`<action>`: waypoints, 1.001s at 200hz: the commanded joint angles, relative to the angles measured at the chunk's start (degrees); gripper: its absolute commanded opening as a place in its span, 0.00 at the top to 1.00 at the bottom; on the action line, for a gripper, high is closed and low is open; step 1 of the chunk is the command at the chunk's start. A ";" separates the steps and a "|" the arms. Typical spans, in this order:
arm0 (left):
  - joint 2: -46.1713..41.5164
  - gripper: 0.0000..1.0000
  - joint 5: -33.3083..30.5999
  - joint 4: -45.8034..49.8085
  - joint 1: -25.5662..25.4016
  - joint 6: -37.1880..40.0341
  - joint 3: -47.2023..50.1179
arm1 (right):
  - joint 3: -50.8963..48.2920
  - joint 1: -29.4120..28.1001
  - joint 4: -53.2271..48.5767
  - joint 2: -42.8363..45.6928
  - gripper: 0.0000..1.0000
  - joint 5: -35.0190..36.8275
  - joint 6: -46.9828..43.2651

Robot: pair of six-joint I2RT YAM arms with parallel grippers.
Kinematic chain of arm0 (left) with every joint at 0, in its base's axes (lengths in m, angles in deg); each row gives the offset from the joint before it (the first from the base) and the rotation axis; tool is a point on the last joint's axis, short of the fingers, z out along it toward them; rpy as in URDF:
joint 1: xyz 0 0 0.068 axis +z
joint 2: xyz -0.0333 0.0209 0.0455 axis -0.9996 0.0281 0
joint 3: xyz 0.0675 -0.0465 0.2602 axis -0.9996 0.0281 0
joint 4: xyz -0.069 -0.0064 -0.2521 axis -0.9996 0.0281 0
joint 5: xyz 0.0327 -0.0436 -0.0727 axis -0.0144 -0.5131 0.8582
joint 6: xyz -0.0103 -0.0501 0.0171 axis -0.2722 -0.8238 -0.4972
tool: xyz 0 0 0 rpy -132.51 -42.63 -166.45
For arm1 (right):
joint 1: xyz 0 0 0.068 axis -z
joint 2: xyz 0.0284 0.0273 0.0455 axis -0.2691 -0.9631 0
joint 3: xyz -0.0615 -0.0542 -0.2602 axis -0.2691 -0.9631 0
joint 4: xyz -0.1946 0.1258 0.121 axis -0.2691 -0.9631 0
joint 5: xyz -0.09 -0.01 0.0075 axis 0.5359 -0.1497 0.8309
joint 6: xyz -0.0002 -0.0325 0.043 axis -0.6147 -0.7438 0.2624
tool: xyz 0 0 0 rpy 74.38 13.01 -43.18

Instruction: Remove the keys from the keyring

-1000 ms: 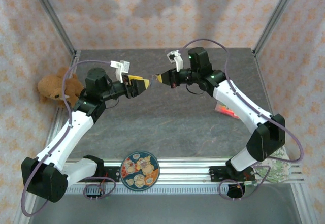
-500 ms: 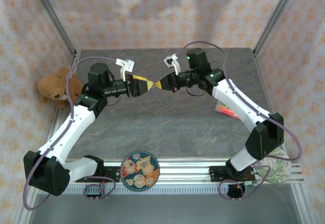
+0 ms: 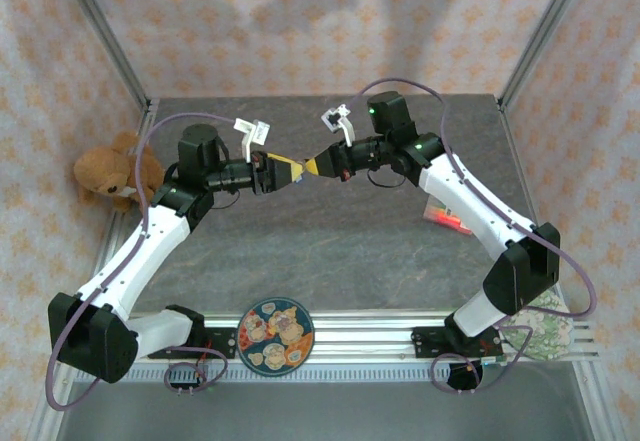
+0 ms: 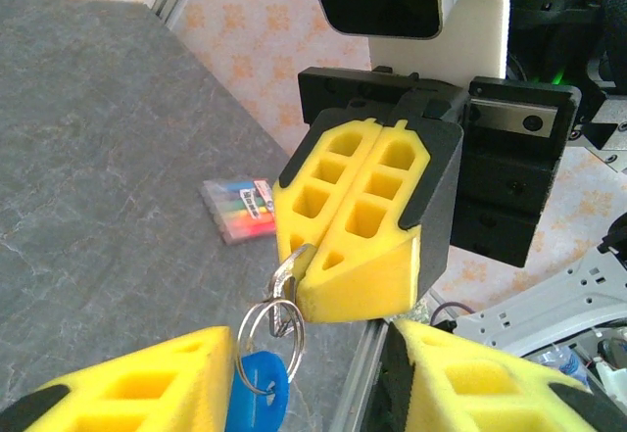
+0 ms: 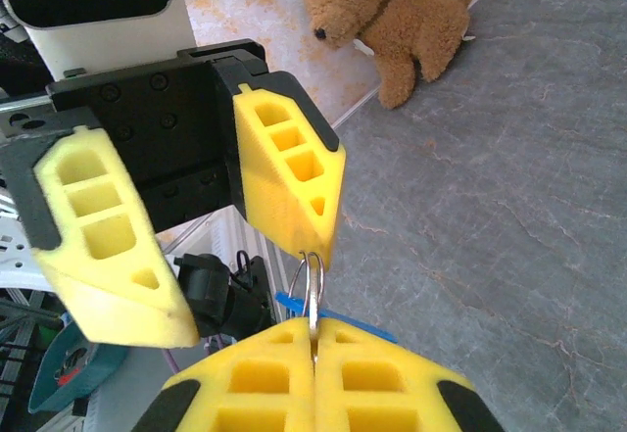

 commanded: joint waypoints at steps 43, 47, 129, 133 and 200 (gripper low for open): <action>0.85 0.66 1.97 -2.02 -0.33 -0.06 -1.78 | 3.33 -1.01 -2.92 -0.59 1.00 -2.54 -2.97; 0.87 0.66 2.18 -2.14 -0.33 -0.06 -1.81 | 3.39 -1.01 -3.08 -0.66 1.00 -2.42 -3.02; -0.68 0.99 1.06 -4.20 -0.33 -1.58 -0.20 | 2.77 -1.01 -1.88 0.29 1.00 0.46 -2.86; -0.81 0.99 0.79 -5.05 -0.33 -2.16 0.04 | 2.48 -1.01 -1.32 0.46 1.00 0.78 -2.61; -4.54 1.00 -7.53 -16.77 0.97 -11.40 5.26 | -9.57 -1.01 18.46 8.32 1.00 7.75 6.64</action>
